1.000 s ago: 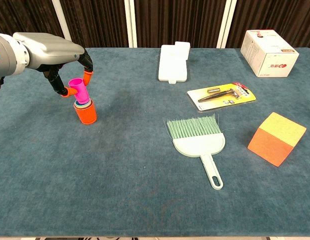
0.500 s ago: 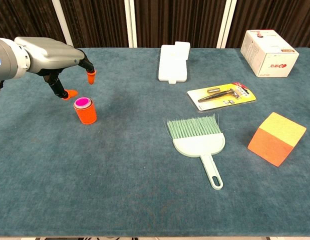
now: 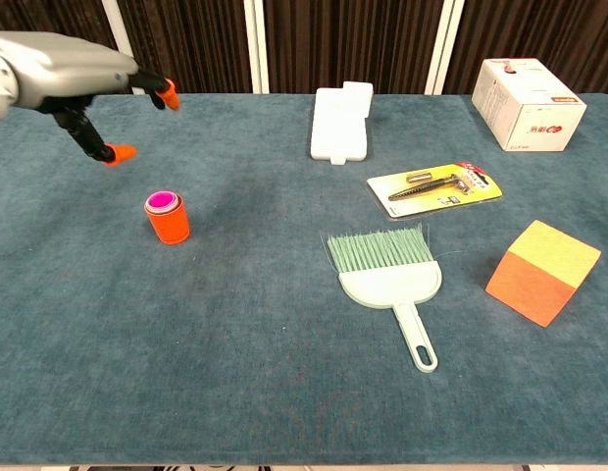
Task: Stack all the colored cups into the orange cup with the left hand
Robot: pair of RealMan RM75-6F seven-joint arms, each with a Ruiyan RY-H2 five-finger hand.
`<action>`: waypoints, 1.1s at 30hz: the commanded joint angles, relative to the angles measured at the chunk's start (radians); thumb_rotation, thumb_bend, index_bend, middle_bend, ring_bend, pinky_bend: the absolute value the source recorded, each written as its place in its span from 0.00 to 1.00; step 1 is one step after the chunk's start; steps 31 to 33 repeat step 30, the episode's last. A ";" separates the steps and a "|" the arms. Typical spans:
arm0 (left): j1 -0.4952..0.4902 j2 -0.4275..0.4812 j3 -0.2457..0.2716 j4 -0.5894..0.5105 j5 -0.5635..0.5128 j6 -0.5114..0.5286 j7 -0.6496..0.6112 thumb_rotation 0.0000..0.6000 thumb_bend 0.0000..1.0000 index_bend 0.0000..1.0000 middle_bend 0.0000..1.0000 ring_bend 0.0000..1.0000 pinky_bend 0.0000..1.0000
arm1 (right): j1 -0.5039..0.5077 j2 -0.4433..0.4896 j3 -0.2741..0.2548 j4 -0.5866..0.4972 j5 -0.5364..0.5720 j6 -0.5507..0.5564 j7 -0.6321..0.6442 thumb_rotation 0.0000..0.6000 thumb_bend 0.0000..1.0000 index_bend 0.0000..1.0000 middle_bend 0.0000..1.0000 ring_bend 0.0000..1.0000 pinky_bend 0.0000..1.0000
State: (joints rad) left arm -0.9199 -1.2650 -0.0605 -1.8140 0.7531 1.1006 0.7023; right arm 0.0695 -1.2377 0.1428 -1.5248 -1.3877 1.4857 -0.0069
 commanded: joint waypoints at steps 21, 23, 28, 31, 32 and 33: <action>0.485 0.275 0.198 -0.085 0.526 0.399 -0.503 1.00 0.36 0.13 0.12 0.00 0.00 | 0.008 0.027 -0.048 0.023 -0.148 0.047 0.074 1.00 0.34 0.09 0.05 0.09 0.04; 0.501 0.279 0.202 -0.078 0.540 0.414 -0.501 1.00 0.36 0.13 0.12 0.00 0.00 | 0.009 0.026 -0.047 0.027 -0.147 0.046 0.077 1.00 0.34 0.09 0.05 0.09 0.04; 0.523 0.275 0.202 -0.060 0.549 0.409 -0.503 1.00 0.36 0.13 0.12 0.00 0.00 | 0.012 0.024 -0.048 0.032 -0.144 0.040 0.080 1.00 0.34 0.09 0.05 0.09 0.04; 0.526 0.270 0.198 -0.053 0.555 0.402 -0.507 1.00 0.36 0.13 0.12 0.00 0.00 | 0.012 0.024 -0.047 0.032 -0.145 0.041 0.081 1.00 0.34 0.09 0.05 0.09 0.04; 0.526 0.270 0.198 -0.053 0.555 0.402 -0.507 1.00 0.36 0.13 0.12 0.00 0.00 | 0.012 0.024 -0.047 0.032 -0.145 0.041 0.081 1.00 0.34 0.09 0.05 0.09 0.04; 0.526 0.270 0.198 -0.053 0.555 0.402 -0.507 1.00 0.36 0.13 0.12 0.00 0.00 | 0.012 0.024 -0.047 0.032 -0.145 0.041 0.081 1.00 0.34 0.09 0.05 0.09 0.04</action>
